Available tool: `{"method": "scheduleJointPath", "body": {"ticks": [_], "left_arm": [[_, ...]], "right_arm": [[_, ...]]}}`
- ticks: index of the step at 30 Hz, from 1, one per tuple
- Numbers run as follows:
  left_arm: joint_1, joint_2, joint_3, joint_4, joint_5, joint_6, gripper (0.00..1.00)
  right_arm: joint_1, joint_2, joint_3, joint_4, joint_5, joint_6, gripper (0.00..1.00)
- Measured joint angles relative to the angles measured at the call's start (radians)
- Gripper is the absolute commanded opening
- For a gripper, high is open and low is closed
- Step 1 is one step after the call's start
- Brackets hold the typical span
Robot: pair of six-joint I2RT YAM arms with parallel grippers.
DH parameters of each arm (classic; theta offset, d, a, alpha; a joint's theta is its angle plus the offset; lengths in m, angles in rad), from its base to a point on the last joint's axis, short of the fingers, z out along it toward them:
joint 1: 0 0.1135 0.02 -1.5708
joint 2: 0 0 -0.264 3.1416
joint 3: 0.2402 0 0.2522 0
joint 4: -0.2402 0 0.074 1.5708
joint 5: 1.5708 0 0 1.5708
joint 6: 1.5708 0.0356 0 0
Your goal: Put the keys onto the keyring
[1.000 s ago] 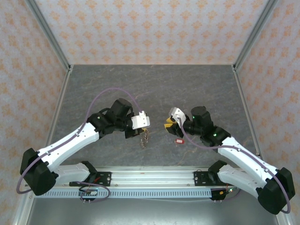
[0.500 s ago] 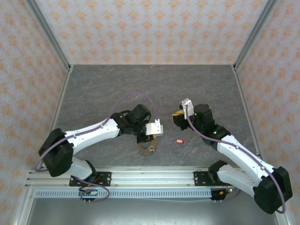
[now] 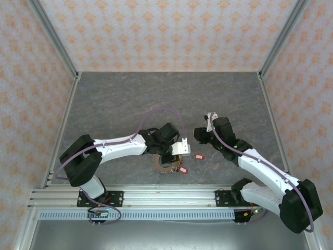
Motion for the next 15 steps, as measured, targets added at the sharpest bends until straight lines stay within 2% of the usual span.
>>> {"method": "scheduleJointPath", "body": {"ticks": [2,4,11,15], "left_arm": [[0.000,-0.002,-0.008,0.043,-0.009,-0.029,0.15],[0.000,-0.017,-0.029,0.083,-0.014,-0.053,0.18],[0.000,-0.156,-0.145,0.192,-0.017,-0.131,0.20],[0.001,-0.286,-0.244,0.293,-0.042,-0.218,0.20]], "right_arm": [[0.000,0.013,-0.012,0.001,-0.005,0.034,0.29],[0.000,0.029,-0.021,0.001,-0.021,0.060,0.31],[0.000,0.083,-0.035,0.001,-0.082,0.113,0.36],[0.000,0.121,-0.035,0.000,-0.137,0.111,0.37]]}}
